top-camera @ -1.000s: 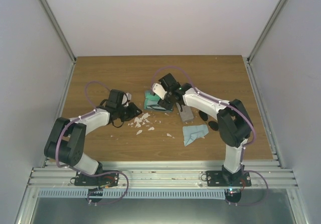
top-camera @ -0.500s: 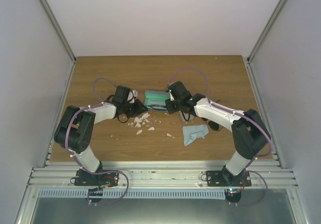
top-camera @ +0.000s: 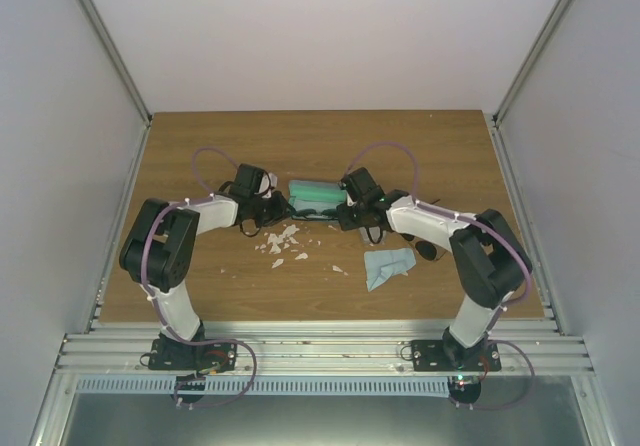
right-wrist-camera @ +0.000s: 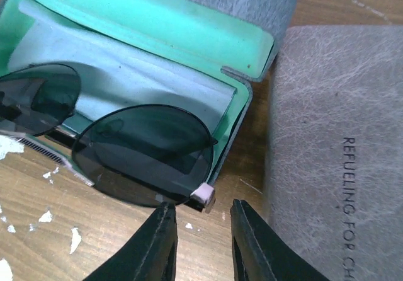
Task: Organize the sunglasses
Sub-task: Adjust the sunglasses in the sunglasses case.
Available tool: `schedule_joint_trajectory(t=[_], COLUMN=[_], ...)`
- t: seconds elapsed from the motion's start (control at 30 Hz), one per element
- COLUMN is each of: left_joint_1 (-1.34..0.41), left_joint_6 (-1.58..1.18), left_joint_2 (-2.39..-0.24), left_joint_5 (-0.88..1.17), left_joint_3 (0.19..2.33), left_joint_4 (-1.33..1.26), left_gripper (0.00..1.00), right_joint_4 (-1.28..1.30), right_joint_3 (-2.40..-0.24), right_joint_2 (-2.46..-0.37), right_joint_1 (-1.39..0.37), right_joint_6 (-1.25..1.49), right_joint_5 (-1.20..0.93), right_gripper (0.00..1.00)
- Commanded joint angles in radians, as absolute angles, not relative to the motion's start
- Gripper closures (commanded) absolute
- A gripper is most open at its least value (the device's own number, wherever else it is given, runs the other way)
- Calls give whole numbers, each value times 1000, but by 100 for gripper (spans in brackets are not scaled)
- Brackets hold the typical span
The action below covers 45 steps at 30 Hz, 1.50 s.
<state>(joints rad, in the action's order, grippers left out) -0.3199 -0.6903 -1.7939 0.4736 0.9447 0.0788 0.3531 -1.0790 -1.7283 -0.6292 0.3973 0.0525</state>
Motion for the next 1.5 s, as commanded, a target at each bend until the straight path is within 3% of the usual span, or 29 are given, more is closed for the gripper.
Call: schedule_joint_trajectory(t=[0.0, 0.83, 1.03, 1.47], left_joint_1=[-328, -331, -328, -327], left_joint_6=[-671, -687, -698, -777], left_joint_2=[-1808, -1820, -1711, -1727], left_joint_5=[487, 502, 405, 512], left_joint_3=[964, 1037, 972, 894], left_joint_4=[69, 70, 67, 25], left_gripper=[79, 79, 71, 63], right_joint_4=[318, 175, 172, 174], right_joint_3=[-1083, -1056, -1059, -1077], right_joint_2=[-1765, -1808, -1800, -1821], right_joint_1=[-619, -611, -613, -620], right_joint_6=[398, 576, 611, 609], right_joint_5=[23, 114, 136, 108], right_gripper=[76, 82, 82, 83])
